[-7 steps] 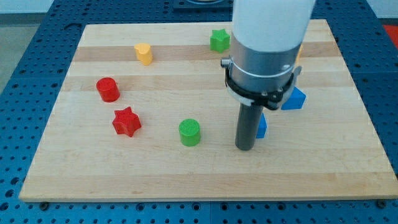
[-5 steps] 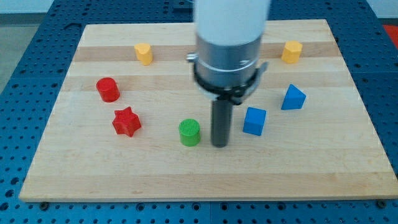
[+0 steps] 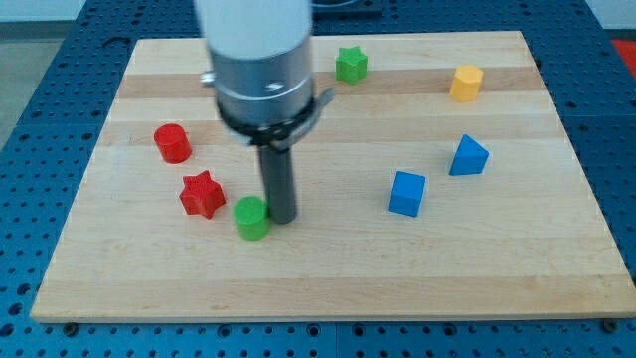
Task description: Push green circle to the green star
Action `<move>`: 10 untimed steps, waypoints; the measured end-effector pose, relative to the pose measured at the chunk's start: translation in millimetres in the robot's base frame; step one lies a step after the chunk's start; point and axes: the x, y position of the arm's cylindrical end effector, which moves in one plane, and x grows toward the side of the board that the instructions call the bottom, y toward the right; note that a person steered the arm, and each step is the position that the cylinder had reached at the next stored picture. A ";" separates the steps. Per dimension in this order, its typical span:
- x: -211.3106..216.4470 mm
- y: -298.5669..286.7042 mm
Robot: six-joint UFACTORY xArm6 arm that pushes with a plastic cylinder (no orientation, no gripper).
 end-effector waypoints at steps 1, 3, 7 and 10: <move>5.5 -17.4; 28.9 -14.7; 34.5 -47.7; -7.8 -11.4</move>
